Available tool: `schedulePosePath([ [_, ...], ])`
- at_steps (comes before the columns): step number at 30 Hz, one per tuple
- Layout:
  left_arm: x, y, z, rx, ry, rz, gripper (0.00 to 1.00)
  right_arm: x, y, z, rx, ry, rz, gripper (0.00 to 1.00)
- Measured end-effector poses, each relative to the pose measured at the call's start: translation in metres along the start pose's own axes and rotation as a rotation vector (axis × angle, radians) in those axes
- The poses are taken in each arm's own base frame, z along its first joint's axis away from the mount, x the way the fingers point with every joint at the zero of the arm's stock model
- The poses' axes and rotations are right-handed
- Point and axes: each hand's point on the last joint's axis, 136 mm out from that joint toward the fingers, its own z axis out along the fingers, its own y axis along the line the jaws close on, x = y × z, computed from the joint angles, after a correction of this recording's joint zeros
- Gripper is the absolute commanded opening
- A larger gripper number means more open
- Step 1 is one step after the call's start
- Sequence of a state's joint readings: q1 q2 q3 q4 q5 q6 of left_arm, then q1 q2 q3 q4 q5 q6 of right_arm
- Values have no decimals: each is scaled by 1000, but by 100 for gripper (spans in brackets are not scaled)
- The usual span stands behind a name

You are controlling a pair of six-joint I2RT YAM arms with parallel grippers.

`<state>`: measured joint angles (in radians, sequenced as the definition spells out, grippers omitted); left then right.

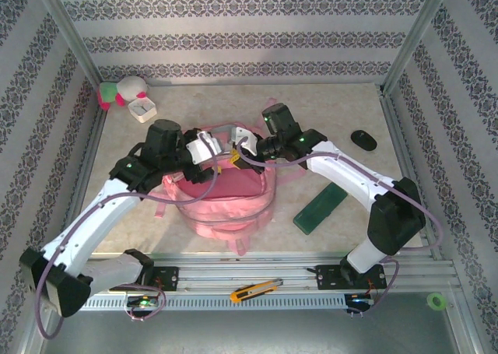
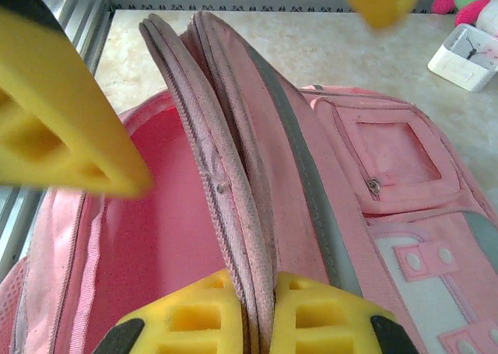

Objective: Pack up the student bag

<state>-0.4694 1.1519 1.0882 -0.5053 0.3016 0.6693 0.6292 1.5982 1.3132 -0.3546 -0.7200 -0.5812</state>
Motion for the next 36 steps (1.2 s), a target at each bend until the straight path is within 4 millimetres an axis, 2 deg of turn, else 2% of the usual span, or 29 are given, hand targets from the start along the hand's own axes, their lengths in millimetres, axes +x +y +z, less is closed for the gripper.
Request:
schedulePosePath([
  [3, 21, -1, 18, 8, 102, -15, 54, -4, -1, 0, 2, -8, -4, 3],
  [5, 29, -1, 23, 4, 140, -23, 36, -4, -1, 0, 4, -8, 7, 15],
  [7, 29, 1, 19, -14, 144, -31, 16, -6, -4, 0, 18, -14, 42, 30],
  [10, 31, 2, 11, -60, 125, -54, 7, -19, -15, -15, 84, -57, 129, 50],
  [12, 31, 4, 7, -88, 110, -86, 7, -21, -24, -36, 177, -72, 256, 56],
  [14, 30, 5, 5, -102, 96, -123, 6, -14, -35, -66, 292, -90, 431, 60],
  [17, 29, 9, 6, -122, 77, -187, 6, 20, -47, -113, 472, -105, 750, 66],
  [19, 31, 9, 6, -133, 67, -225, 6, 62, -44, -138, 599, -73, 979, 70],
  [21, 31, 8, 5, -137, 59, -253, 6, 108, -29, -151, 690, -7, 1176, 73],
  [23, 31, 9, 4, -142, 53, -273, 6, 157, -5, -162, 784, 92, 1363, 76],
  [26, 30, 10, 1, -148, 45, -292, 6, 212, 32, -175, 896, 225, 1550, 77],
  [29, 31, 10, 1, -150, 44, -307, 6, 240, 59, -180, 959, 312, 1646, 81],
  [32, 30, 9, 1, -149, 39, -321, 6, 260, 72, -182, 1007, 368, 1709, 82],
  [36, 31, 8, 3, -148, 33, -337, 6, 284, 79, -181, 1052, 454, 1768, 85],
])
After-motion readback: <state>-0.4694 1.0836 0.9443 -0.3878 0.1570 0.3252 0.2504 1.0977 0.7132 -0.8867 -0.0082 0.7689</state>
